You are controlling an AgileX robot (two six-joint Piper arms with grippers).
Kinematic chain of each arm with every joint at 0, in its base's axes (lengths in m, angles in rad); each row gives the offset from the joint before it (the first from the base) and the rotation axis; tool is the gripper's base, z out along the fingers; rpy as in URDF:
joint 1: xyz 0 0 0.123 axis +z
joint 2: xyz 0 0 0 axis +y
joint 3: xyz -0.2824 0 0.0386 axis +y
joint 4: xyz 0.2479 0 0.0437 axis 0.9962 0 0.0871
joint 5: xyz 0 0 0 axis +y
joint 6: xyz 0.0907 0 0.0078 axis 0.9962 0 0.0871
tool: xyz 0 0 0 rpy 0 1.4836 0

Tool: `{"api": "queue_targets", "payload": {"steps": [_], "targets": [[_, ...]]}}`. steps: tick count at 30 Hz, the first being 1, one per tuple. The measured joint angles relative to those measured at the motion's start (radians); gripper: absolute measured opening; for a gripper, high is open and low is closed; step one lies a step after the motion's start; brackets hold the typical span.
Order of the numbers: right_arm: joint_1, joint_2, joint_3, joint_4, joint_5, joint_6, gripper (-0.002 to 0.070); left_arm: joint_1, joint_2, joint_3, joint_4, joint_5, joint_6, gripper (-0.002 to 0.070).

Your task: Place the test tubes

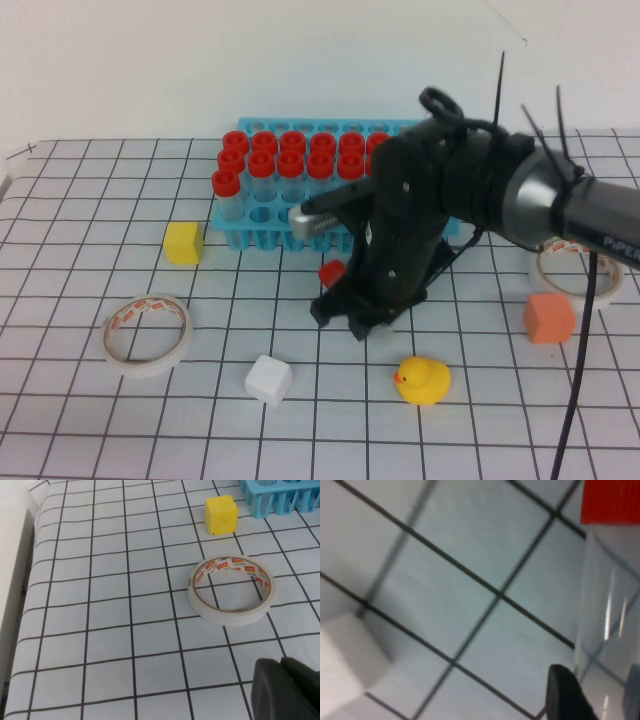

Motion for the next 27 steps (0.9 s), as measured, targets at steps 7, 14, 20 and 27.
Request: {"api": "queue_targets", "payload": {"steps": [7,14,20,27], "targets": [[0.049,-0.104,-0.024,-0.025,-0.058,-0.019,0.0235,0.0,0.0,0.0,0.0,-0.003,0.0,-0.0001],[0.172,-0.281,0.023,-0.354,-0.161,0.065,0.0235,0.0,0.0,0.0,0.0,-0.008,0.0,-0.0002],[0.266,-0.424,0.251,-0.682,-0.331,0.399,0.0235,0.0,0.0,0.0,0.0,-0.108,0.0,-0.0002],[0.294,-0.548,0.578,-0.873,-0.703,0.634,0.0235,0.0,0.0,0.0,-0.099,-0.269,0.0,-0.0002]]}}
